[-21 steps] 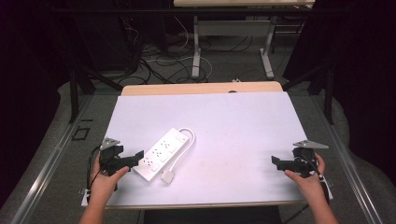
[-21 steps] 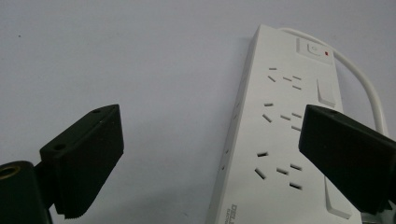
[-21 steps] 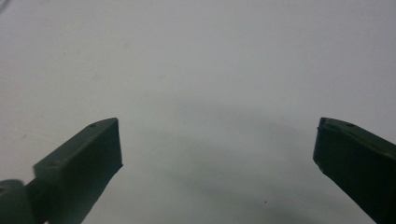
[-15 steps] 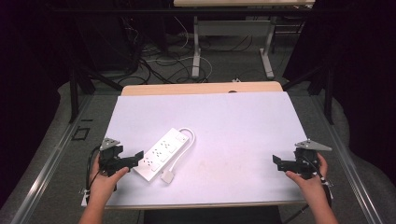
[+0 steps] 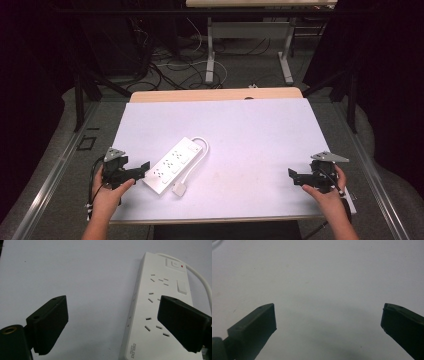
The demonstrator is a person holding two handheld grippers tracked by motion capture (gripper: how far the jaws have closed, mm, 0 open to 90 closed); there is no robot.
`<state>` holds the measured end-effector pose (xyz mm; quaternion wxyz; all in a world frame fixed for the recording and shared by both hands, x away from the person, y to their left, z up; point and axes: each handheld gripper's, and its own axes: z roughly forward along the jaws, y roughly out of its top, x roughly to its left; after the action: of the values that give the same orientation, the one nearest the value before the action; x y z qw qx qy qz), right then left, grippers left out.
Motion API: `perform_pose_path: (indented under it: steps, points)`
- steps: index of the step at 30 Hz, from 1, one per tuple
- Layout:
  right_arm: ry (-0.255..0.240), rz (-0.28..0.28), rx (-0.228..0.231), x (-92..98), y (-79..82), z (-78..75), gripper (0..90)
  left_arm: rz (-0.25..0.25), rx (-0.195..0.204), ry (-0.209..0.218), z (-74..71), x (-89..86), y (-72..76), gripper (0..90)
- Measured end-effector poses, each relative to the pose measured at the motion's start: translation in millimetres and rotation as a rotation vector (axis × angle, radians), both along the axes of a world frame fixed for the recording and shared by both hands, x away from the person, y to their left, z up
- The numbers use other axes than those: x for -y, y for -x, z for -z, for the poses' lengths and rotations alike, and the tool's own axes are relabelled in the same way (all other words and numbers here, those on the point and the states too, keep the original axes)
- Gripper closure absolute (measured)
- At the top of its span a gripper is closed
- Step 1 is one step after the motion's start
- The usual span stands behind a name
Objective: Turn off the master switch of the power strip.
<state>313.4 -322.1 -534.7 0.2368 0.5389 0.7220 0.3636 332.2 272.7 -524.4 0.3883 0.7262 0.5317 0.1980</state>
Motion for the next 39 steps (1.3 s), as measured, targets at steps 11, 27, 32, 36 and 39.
perform_pose_path:
  steps: [11, 27, 32, 36, 39]
  points:
    - [0.010, -0.006, -0.005, -3.9, -0.3, 2.6, 0.0, 0.016, 0.016, -0.039, -8.8, 5.5, 4.4, 15.8]
    - [0.013, -0.020, 0.002, -5.2, -0.5, 3.6, 0.0, 0.047, 0.041, -0.063, -19.2, 17.5, 9.2, 16.3]
    - [0.014, -0.019, -0.003, -5.4, -0.6, 4.2, 0.0, 0.063, 0.030, -0.072, -20.8, 21.1, 10.0, 17.0]
    - [0.012, -0.027, -0.005, -6.4, -0.9, 4.0, 0.0, 0.068, 0.023, -0.051, -22.7, 24.7, 11.6, 17.5]
    - [0.017, -0.026, -0.003, -7.3, -0.7, 3.5, 0.4, 0.075, 0.019, -0.044, -24.5, 25.7, 12.5, 18.0]
